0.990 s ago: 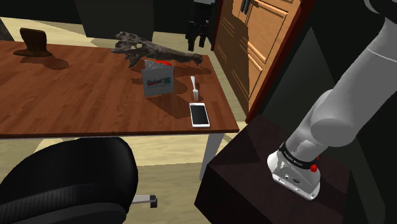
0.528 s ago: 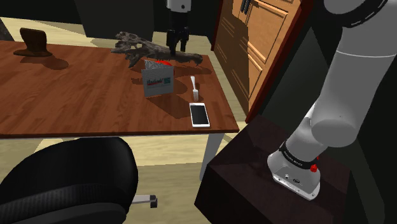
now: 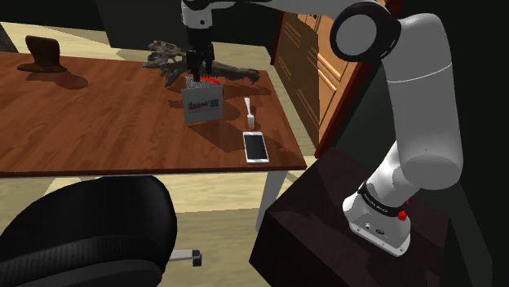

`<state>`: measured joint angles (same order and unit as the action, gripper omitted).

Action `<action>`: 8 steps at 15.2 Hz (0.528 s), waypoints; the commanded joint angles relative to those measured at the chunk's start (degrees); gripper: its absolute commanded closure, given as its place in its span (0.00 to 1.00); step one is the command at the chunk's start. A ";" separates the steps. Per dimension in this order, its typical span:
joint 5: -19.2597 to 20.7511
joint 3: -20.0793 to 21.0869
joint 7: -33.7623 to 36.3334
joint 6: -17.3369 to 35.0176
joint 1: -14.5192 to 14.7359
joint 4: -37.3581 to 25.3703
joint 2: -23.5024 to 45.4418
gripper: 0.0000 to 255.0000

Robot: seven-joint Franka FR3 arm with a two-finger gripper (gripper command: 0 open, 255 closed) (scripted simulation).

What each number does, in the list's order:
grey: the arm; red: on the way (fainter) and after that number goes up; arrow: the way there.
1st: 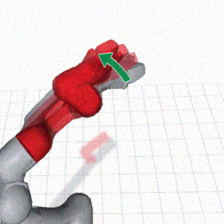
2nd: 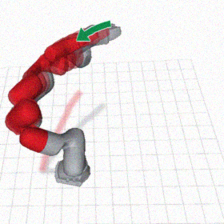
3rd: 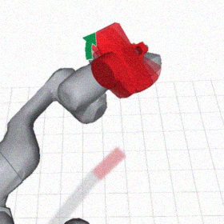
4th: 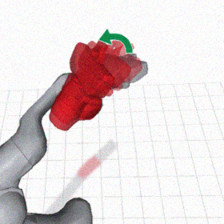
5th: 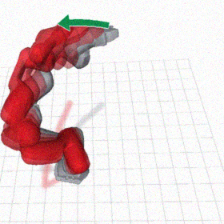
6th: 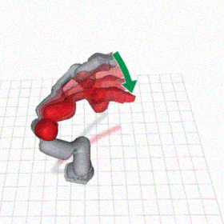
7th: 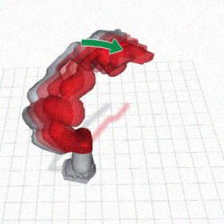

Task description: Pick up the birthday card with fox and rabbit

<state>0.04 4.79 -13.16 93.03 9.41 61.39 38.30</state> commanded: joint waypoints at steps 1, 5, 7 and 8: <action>0.45 0.08 -0.12 -1.51 0.74 -5.24 4.00 0.00; 0.43 0.06 -0.20 1.76 0.64 -1.71 3.74 0.00; 0.44 0.05 -0.23 3.29 0.60 -0.20 3.76 0.00; 0.44 0.05 -0.24 3.72 0.59 0.21 3.78 0.00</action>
<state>0.48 4.84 -13.36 95.96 10.03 60.85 42.09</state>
